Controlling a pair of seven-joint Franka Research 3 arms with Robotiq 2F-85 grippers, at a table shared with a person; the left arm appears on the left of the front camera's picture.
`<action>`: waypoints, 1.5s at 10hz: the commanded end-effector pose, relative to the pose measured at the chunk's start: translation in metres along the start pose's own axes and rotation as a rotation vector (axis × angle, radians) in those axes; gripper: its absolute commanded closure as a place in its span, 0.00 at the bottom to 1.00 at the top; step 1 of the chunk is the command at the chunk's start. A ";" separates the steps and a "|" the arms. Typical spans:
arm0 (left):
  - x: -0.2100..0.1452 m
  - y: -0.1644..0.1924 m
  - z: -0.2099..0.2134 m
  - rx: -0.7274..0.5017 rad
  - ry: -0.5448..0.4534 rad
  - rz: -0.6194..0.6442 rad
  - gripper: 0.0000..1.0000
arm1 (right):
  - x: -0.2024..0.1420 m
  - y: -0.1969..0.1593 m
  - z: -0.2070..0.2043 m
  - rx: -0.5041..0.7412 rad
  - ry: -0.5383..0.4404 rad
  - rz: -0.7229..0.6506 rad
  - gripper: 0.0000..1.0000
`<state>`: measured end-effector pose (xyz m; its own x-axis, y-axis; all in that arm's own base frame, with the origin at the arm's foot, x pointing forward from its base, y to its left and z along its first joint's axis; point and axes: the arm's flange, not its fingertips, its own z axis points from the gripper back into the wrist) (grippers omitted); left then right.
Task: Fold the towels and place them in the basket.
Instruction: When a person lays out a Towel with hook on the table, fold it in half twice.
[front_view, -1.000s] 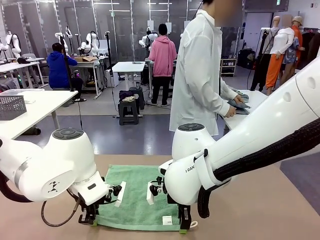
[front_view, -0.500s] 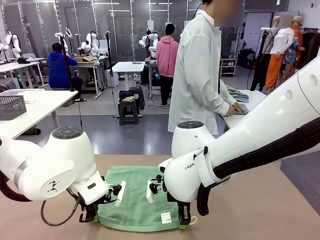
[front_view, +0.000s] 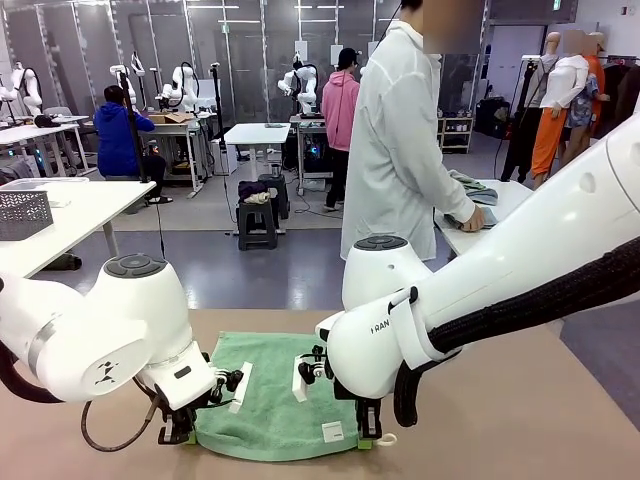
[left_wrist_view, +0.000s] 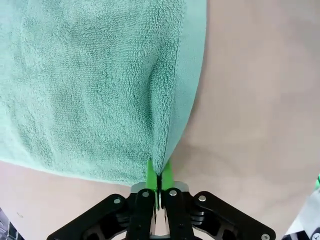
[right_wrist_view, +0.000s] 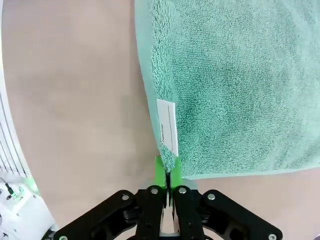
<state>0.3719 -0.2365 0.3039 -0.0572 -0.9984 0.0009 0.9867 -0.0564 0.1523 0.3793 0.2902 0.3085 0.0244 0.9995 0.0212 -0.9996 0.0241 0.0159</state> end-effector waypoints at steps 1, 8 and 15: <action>0.000 0.000 0.000 -0.001 0.000 0.000 1.00 | -0.001 0.000 -0.001 0.002 0.001 -0.001 1.00; -0.007 0.008 0.029 0.037 0.007 -0.003 0.96 | -0.004 -0.011 0.026 -0.017 -0.033 0.034 0.96; -0.005 0.086 0.074 0.121 0.011 0.049 0.96 | 0.012 -0.077 0.077 -0.055 -0.053 0.021 0.96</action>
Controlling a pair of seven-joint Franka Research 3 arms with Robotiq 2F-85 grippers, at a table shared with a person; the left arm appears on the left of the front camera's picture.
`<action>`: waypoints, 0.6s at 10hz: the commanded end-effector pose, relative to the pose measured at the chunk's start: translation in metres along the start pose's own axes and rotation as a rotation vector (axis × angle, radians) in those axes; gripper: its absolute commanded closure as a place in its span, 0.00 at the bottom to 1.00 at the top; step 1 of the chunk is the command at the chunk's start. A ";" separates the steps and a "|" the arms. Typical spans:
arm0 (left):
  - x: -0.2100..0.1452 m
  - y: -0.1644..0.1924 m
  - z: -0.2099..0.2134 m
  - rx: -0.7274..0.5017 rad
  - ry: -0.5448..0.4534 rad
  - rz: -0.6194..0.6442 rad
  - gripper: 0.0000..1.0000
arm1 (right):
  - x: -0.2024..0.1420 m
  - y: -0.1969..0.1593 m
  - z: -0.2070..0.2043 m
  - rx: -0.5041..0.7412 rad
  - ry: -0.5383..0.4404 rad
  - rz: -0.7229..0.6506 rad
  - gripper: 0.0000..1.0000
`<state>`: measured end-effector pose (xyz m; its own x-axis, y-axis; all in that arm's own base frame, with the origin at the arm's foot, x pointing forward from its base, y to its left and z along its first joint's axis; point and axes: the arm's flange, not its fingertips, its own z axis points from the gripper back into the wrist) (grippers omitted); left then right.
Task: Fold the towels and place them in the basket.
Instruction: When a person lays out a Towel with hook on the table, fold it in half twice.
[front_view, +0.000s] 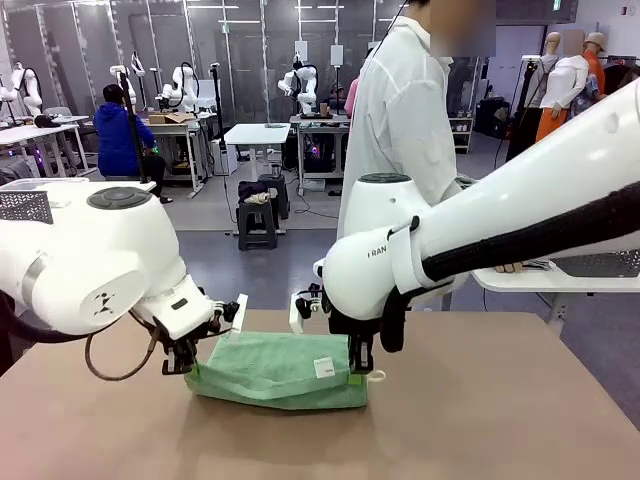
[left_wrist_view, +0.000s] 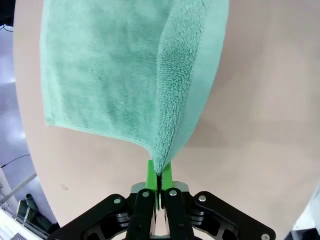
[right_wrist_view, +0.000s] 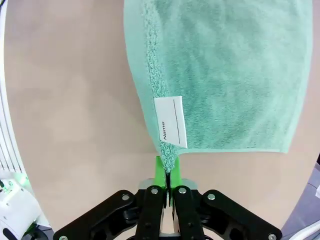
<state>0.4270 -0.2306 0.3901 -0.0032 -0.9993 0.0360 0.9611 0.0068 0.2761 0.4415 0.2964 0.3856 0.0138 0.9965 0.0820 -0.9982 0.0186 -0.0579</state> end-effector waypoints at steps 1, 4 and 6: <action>0.007 0.029 -0.005 -0.012 0.036 -0.006 0.96 | 0.005 -0.023 -0.002 0.021 0.009 0.005 0.96; 0.007 0.042 -0.008 -0.029 0.042 0.020 0.96 | 0.005 -0.033 0.002 0.025 0.002 -0.023 0.96; 0.007 0.033 -0.007 -0.014 0.008 0.013 0.96 | 0.005 -0.029 0.000 0.020 -0.010 -0.021 0.96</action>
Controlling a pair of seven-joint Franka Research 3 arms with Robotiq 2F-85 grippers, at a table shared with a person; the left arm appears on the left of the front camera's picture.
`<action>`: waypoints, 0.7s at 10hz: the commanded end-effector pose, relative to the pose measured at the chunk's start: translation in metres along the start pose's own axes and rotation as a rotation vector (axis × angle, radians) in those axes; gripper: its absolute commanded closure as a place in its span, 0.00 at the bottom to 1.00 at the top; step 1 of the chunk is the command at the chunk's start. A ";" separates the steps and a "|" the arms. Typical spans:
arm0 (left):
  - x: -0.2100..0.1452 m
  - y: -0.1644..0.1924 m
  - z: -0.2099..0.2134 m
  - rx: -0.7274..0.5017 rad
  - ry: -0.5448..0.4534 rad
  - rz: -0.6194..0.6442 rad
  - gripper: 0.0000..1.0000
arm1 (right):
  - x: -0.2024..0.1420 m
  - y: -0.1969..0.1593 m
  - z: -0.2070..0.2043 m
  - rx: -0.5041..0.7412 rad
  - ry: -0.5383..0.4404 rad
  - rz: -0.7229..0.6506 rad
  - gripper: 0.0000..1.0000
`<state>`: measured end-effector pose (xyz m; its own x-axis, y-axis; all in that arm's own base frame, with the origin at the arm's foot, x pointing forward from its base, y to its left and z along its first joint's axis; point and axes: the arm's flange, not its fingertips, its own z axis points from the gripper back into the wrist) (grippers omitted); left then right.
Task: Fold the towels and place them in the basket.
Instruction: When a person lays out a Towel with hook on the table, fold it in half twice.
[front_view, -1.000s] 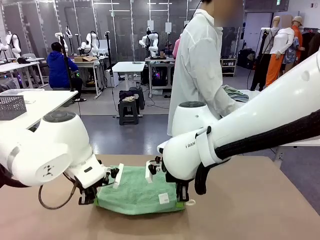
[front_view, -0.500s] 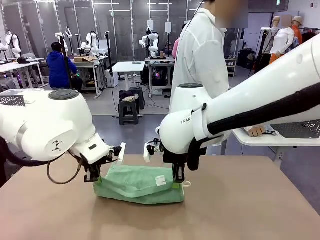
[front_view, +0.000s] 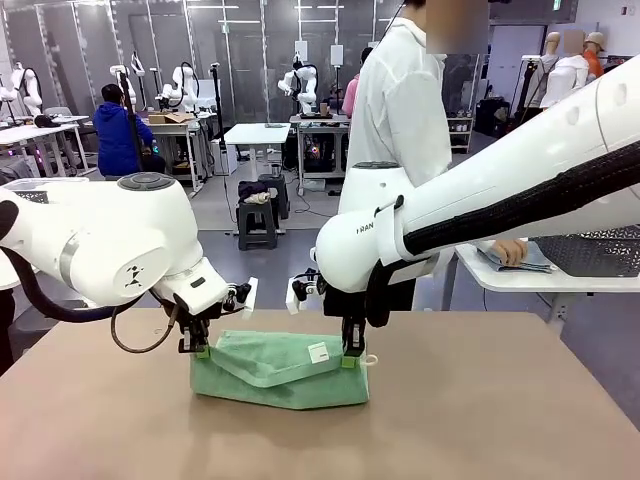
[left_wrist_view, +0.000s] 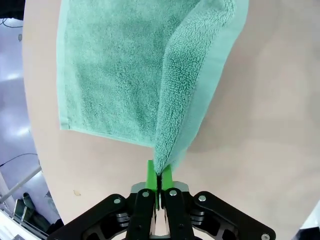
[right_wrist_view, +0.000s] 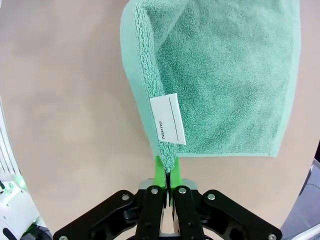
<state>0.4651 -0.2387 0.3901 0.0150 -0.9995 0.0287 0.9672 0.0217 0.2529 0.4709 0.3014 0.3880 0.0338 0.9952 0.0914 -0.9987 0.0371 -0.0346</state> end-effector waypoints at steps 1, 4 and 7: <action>-0.001 -0.004 0.003 0.009 -0.004 -0.002 0.96 | -0.001 0.000 0.000 -0.002 -0.001 -0.001 0.96; 0.002 -0.001 0.001 0.001 -0.001 -0.005 0.96 | 0.001 0.001 0.000 0.000 0.000 0.002 0.96; 0.006 0.033 0.004 0.016 0.007 -0.026 0.96 | -0.002 -0.032 0.008 -0.018 -0.011 -0.003 0.96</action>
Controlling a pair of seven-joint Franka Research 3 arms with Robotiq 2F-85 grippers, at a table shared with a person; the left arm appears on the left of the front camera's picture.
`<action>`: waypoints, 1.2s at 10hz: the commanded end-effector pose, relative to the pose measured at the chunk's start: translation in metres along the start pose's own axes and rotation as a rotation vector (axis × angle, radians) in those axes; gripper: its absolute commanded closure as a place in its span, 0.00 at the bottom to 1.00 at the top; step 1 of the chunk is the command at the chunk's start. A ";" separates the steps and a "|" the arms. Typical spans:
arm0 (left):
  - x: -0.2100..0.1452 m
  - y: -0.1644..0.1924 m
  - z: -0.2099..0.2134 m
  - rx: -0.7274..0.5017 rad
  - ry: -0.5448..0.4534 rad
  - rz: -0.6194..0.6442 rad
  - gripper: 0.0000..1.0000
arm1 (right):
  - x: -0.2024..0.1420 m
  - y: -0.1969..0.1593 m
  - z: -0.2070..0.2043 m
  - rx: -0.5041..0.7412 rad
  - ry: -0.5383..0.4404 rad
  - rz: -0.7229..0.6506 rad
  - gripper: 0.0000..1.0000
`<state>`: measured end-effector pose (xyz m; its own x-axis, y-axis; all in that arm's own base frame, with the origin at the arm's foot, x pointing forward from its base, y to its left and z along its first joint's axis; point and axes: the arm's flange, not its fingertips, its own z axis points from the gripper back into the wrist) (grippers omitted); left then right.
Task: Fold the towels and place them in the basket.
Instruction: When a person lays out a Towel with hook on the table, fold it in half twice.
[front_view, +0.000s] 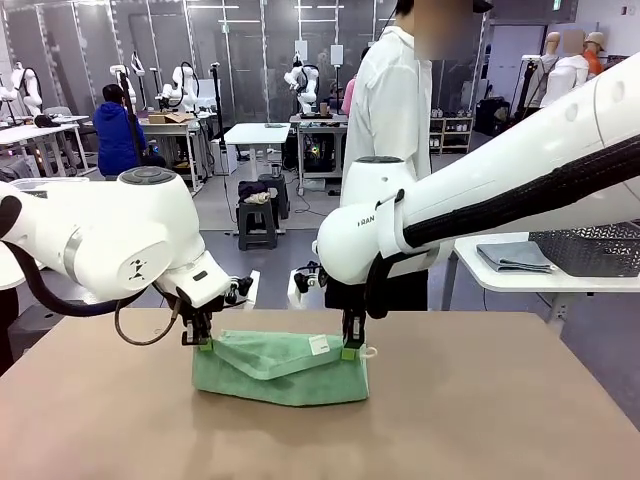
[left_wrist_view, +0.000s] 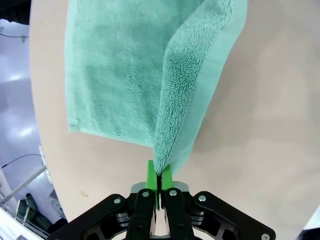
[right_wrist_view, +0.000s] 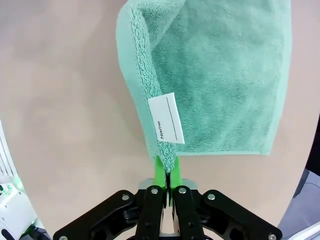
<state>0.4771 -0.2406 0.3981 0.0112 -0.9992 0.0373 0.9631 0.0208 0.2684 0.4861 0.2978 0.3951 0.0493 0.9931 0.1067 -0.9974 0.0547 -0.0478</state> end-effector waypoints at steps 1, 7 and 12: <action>0.006 0.030 -0.003 0.003 0.014 -0.028 0.96 | 0.001 -0.028 0.000 -0.004 0.004 0.013 0.96; 0.019 0.096 -0.035 0.011 0.016 0.009 0.96 | 0.002 -0.085 -0.020 0.030 0.005 -0.052 0.96; 0.009 0.120 -0.064 -0.008 0.047 0.073 0.96 | -0.019 -0.121 -0.043 0.042 0.010 -0.108 0.96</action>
<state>0.6017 -0.2471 0.3665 0.0653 -0.9973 0.0325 0.9611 0.0716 0.2666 0.5988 0.2757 0.3565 0.1328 0.9834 0.1239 -0.9910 0.1335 0.0026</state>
